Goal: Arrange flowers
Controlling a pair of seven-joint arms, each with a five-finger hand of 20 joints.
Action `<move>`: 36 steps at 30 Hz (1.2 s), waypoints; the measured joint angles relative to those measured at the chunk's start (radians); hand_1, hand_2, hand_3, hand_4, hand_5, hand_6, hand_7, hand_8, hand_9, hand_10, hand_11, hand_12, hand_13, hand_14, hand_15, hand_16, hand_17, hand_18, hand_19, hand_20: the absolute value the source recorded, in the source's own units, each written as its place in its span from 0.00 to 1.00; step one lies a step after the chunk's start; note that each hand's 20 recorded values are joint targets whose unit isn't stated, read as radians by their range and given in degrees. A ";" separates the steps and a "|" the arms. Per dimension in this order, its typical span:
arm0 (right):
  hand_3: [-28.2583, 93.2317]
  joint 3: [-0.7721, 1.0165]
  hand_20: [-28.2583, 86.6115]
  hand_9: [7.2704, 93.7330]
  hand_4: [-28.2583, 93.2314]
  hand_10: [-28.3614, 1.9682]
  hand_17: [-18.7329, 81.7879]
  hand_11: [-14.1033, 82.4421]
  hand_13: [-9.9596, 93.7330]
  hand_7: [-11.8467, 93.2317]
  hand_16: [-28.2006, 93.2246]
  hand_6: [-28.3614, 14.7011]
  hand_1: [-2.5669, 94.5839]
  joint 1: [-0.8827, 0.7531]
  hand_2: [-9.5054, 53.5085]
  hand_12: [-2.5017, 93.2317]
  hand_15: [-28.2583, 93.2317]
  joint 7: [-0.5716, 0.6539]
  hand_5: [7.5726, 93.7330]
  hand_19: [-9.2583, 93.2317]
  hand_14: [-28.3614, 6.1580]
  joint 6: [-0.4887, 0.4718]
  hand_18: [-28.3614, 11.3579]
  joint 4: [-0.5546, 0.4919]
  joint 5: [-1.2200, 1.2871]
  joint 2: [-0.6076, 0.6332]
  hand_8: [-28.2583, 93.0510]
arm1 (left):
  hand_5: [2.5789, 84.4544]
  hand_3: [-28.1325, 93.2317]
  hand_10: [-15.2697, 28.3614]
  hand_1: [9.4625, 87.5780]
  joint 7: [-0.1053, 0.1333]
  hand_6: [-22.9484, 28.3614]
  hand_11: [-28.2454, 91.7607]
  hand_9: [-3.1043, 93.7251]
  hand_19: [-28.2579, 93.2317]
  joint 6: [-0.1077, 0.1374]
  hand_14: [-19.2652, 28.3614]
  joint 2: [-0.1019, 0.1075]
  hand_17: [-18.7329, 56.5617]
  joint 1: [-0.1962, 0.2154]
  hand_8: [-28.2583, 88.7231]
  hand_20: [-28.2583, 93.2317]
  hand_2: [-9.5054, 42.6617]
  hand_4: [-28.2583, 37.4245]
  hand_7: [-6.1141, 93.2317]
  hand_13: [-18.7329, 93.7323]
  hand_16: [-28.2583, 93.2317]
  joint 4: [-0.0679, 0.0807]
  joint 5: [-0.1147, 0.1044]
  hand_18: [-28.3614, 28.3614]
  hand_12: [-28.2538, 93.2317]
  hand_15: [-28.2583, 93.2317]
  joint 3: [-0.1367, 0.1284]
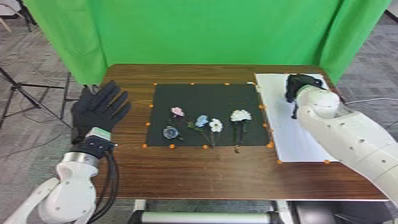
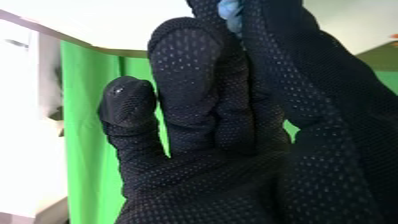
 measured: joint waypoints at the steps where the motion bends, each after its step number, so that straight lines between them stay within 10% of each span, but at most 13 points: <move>1: 0.82 0.011 0.59 0.98 0.00 0.70 0.63 0.24 0.86 0.39 0.57 0.69 0.65 -0.023 0.00 0.44 0.68 0.001 0.83 1.00 0.69 0.012 0.19 -0.030 -0.005 0.009 0.24 | 0.46 0.81 0.61 0.21 0.000 0.57 0.40 0.38 0.53 0.000 0.69 0.000 0.17 0.000 0.15 0.31 0.42 0.00 0.25 0.35 0.17 0.000 0.000 0.76 0.32 0.54 0.000; 9: 0.83 0.178 0.59 0.99 0.00 0.69 0.63 0.23 0.86 0.38 0.57 0.67 0.65 -0.272 0.00 0.45 0.68 0.015 0.83 1.00 0.69 0.048 0.18 -0.372 -0.048 0.070 0.26 | 0.46 0.81 0.61 0.21 -0.003 0.57 0.40 0.38 0.53 -0.005 0.69 -0.013 0.17 0.002 0.15 0.31 0.41 0.00 0.25 0.36 0.17 -0.001 0.002 0.76 0.32 0.54 -0.003; 17: 0.83 0.283 0.59 0.99 0.00 0.68 0.63 0.23 0.86 0.38 0.58 0.67 0.65 -0.433 0.00 0.45 0.68 0.008 0.83 1.00 0.69 0.045 0.18 -0.626 -0.057 0.058 0.27 | 0.45 0.81 0.62 0.21 -0.058 0.57 0.39 0.38 0.52 -0.019 0.69 -0.042 0.17 0.000 0.15 0.31 0.42 0.00 0.25 0.35 0.17 0.005 0.029 0.76 0.32 0.54 -0.015; 36: 0.82 0.303 0.58 0.97 0.00 0.68 0.62 0.23 0.85 0.37 0.57 0.66 0.64 -0.628 0.00 0.45 0.69 0.007 0.81 1.00 0.67 0.078 0.18 -0.700 -0.094 0.017 0.26 | 0.46 0.81 0.62 0.21 -0.059 0.58 0.40 0.38 0.52 -0.005 0.70 -0.052 0.17 0.010 0.15 0.31 0.42 0.00 0.25 0.36 0.17 -0.002 0.060 0.76 0.32 0.55 -0.011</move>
